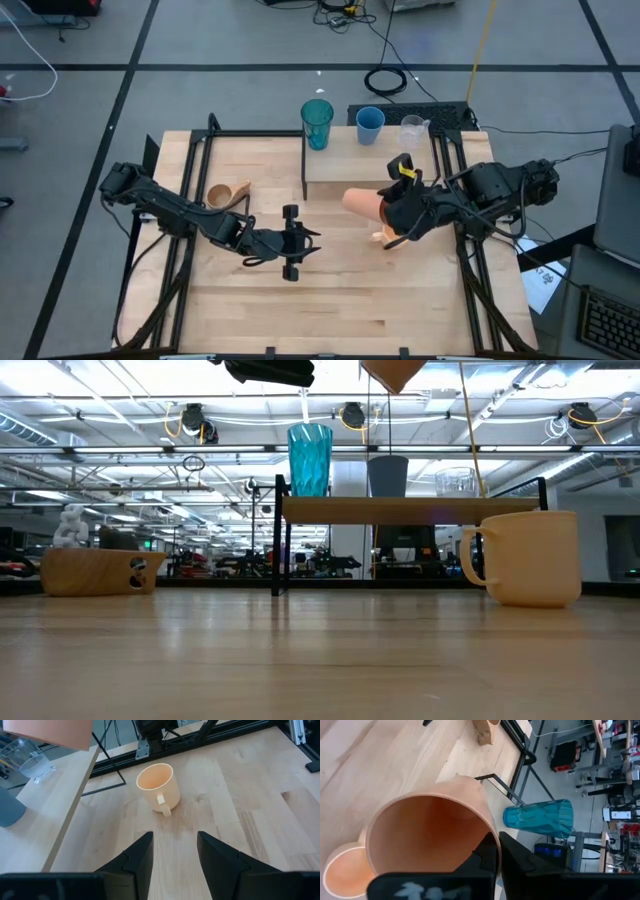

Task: Stack small to large cups/mugs on shelf
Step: Put the orange cup on the shelf

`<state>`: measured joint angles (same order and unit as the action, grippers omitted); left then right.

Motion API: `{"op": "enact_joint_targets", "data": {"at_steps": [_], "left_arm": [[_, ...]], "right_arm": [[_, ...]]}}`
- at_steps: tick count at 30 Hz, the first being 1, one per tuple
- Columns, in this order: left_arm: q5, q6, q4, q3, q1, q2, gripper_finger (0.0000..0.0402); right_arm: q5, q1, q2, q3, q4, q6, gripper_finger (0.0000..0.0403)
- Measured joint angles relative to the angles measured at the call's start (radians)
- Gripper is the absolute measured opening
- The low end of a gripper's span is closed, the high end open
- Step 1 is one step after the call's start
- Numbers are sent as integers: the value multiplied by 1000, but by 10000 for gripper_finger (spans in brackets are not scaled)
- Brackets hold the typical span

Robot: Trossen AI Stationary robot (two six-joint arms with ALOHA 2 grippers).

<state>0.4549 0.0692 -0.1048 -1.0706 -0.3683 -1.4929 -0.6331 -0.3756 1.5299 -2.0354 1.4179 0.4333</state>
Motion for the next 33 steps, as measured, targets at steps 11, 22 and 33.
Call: {"op": "enact_joint_targets", "data": {"at_steps": [11, 22, 33], "left_arm": [[0, 0, 2, 0, 0, 0, 154], [0, 16, 24, 0, 0, 0, 154], [2, 68, 87, 0, -14, 0, 154]], "right_arm": [[-1, 0, 0, 0, -1, -79, 0], [-1, 0, 0, 1, -4, -423, 0], [0, 0, 0, 1, 2, -826, 0]]}}
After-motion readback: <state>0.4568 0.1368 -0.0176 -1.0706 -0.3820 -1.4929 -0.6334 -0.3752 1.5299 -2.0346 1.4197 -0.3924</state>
